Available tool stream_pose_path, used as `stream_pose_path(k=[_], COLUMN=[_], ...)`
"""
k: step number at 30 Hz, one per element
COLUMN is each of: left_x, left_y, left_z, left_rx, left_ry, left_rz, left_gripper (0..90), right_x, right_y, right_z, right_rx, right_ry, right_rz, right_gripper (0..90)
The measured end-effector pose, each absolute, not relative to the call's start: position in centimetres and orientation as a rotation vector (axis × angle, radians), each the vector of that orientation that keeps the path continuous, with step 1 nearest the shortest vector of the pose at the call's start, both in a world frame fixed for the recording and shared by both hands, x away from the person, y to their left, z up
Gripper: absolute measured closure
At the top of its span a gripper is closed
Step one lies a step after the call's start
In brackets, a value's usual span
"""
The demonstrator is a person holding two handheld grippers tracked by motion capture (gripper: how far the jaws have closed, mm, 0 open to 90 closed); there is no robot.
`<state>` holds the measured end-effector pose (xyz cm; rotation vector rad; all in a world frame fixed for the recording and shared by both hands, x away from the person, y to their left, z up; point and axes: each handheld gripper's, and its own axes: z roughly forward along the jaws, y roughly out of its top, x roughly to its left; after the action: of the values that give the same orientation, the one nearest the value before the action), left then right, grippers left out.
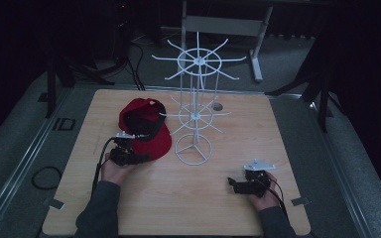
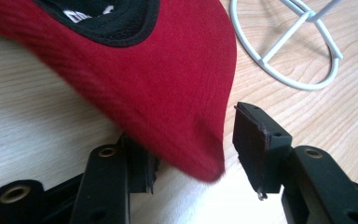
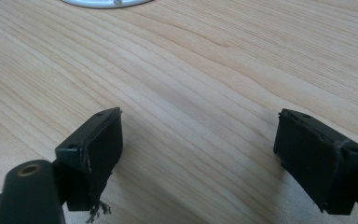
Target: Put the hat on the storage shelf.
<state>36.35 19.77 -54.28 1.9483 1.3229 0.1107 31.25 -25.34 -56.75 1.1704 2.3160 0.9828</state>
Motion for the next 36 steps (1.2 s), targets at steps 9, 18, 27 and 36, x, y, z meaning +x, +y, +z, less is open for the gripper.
stream_pose_path(k=[9,18,27,36], left_x=[36.7,37.0,37.2,36.4], left_y=[18.7,19.2,19.3,18.4], left_z=[-55.3,-55.1,-55.0,-54.5], left_rx=[2.012,1.928,1.931,1.972], left_ry=[1.334,1.339,1.363,1.335], left_rz=[0.140,0.110,0.168,0.260], left_gripper=[53.6,54.0,61.6,66.0], right_x=[31.2,31.2,31.2,31.2], right_y=[-25.3,-25.3,-25.3,-25.3], right_z=[-56.8,-56.8,-56.8,-56.8], right_rx=[1.171,1.171,1.171,1.171], right_ry=[2.316,2.316,2.316,2.316], right_rz=[0.983,0.983,0.983,0.983], right_gripper=[15.3,15.3,15.3,15.3])
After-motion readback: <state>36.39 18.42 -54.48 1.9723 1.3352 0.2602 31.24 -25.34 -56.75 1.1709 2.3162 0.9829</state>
